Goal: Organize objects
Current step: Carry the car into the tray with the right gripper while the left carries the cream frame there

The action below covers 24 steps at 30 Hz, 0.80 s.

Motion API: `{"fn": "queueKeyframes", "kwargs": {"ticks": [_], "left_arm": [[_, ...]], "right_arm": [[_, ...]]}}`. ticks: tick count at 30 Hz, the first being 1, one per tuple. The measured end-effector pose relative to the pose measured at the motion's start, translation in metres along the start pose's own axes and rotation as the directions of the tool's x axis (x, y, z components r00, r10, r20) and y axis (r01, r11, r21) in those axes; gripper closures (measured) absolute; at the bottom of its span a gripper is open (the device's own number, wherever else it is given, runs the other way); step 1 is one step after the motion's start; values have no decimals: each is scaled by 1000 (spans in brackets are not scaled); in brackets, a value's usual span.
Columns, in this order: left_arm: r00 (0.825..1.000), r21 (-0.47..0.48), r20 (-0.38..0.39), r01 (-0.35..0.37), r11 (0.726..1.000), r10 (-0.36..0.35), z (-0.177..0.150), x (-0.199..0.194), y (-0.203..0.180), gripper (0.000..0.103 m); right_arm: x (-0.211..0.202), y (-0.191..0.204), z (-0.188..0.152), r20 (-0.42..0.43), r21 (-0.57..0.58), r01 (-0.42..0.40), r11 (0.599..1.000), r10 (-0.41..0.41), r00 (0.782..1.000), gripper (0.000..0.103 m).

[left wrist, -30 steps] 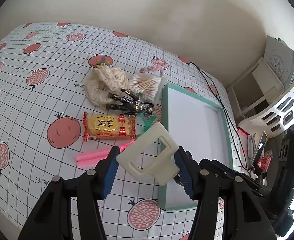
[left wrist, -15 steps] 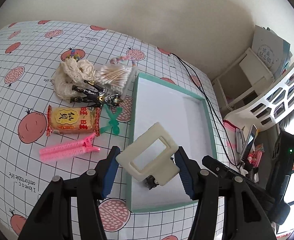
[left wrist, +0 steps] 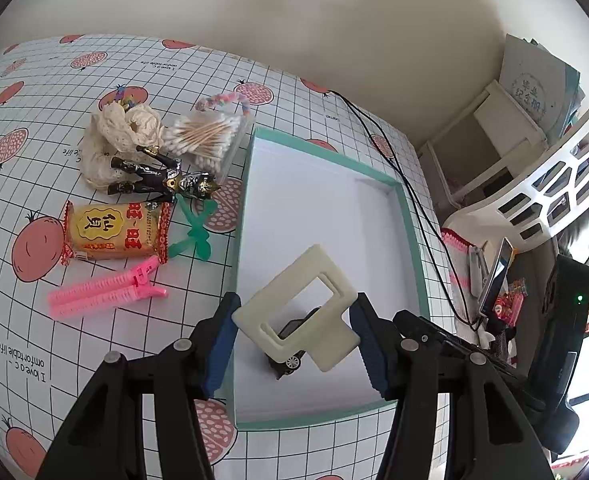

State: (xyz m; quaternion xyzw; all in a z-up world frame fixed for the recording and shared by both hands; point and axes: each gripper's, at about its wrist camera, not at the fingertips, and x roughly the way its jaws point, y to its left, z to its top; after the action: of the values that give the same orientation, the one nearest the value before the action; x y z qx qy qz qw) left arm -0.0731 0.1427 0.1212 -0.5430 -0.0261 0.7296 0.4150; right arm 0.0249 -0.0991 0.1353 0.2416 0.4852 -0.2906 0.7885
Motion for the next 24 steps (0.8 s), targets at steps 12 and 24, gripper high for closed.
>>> {"fn": "queueKeyframes", "kwargs": {"ticks": [12, 24], "left_arm": [[1000, 51, -17, -22, 998, 23, 3, 27, -9, 45], [996, 88, -45, -73, 993, 78, 6, 52, -10, 45]], "right_arm": [[4, -3, -3, -17, 39, 41, 998, -40, 999, 72], [10, 3, -6, -35, 41, 72, 997, -70, 997, 72]]}}
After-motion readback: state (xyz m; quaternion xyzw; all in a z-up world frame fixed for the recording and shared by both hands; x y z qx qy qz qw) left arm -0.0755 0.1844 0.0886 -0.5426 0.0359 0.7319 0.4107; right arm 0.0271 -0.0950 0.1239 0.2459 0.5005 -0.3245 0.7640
